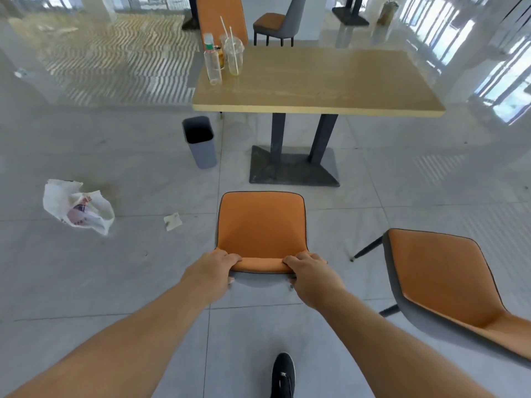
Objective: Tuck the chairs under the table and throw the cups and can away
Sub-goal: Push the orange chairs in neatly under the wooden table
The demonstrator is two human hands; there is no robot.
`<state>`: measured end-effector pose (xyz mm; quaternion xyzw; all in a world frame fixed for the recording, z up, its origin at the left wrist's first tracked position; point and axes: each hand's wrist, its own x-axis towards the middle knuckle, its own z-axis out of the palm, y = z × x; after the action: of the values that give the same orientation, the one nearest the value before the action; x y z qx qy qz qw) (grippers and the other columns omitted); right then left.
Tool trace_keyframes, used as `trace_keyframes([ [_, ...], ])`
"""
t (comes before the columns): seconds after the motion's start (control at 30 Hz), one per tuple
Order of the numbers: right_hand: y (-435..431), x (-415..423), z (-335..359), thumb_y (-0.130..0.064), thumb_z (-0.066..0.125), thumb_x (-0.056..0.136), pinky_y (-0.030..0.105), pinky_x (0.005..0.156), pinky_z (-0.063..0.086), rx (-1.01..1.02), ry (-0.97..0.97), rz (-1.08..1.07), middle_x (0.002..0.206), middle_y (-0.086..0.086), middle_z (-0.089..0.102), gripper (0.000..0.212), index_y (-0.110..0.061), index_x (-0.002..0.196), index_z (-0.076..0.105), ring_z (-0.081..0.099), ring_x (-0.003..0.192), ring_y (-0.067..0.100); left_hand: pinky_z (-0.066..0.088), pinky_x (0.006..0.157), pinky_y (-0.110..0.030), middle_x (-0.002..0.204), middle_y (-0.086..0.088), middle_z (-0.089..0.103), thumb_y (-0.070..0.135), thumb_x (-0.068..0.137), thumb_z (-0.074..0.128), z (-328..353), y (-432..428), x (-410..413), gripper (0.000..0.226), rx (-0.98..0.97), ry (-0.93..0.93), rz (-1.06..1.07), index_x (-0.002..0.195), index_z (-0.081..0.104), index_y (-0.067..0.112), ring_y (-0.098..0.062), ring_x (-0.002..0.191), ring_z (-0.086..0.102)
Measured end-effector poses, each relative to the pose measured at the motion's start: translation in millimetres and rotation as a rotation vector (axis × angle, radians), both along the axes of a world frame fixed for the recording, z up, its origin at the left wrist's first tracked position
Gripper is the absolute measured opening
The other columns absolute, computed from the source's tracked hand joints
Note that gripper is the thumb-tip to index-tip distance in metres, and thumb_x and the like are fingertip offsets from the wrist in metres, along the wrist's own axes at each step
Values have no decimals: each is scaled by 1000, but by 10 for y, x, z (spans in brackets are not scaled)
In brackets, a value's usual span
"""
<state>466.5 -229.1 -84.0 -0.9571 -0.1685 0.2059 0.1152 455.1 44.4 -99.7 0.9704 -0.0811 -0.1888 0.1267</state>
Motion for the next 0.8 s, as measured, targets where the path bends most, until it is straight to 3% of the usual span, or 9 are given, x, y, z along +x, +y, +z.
trace_keyframes([
  [0.8, 348, 3525, -108, -25, 52, 107, 49, 103, 50, 25, -45, -160, 136, 0, 57, 38, -30, 144, 52, 44, 131, 27, 56, 90, -47, 124, 3, 56, 30, 103, 59, -62, 242, 3611, 46, 19, -16, -21, 147, 46, 33, -23, 111, 52],
])
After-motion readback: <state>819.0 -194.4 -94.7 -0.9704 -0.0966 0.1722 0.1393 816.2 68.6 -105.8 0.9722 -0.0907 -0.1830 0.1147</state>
